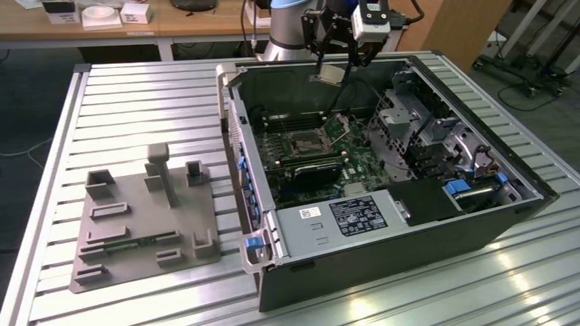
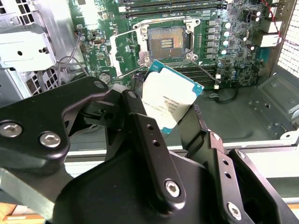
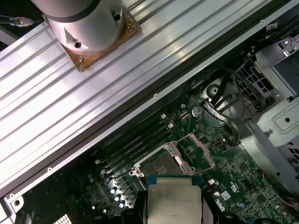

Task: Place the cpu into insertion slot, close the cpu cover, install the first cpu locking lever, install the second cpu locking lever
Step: 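Place the cpu into insertion slot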

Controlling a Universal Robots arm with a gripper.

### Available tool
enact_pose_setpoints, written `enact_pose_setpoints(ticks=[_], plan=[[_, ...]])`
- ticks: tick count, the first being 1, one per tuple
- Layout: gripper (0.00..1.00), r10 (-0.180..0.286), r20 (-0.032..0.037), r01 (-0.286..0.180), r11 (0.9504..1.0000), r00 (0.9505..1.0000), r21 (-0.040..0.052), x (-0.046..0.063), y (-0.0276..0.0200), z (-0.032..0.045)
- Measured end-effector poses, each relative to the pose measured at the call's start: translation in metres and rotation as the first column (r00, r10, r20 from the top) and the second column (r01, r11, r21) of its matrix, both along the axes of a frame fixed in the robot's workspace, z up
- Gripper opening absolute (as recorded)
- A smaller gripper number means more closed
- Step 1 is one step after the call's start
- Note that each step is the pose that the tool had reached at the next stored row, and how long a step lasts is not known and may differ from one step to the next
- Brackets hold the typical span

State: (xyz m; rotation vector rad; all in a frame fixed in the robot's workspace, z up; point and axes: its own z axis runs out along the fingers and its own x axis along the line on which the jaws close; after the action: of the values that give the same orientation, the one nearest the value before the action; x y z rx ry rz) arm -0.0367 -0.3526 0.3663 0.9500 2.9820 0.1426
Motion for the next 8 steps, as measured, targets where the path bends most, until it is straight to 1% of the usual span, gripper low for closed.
enact_pose_setpoints(ticks=[5, 8], plan=[[0.54, -0.001, 0.0001, 0.001, 1.0, 1.0, -0.0005, 0.0, 0.0, 0.0], [0.54, -0.009, 0.0, 0.009, 1.0, 1.0, -0.001, 0.0, 0.0, -0.0001]])
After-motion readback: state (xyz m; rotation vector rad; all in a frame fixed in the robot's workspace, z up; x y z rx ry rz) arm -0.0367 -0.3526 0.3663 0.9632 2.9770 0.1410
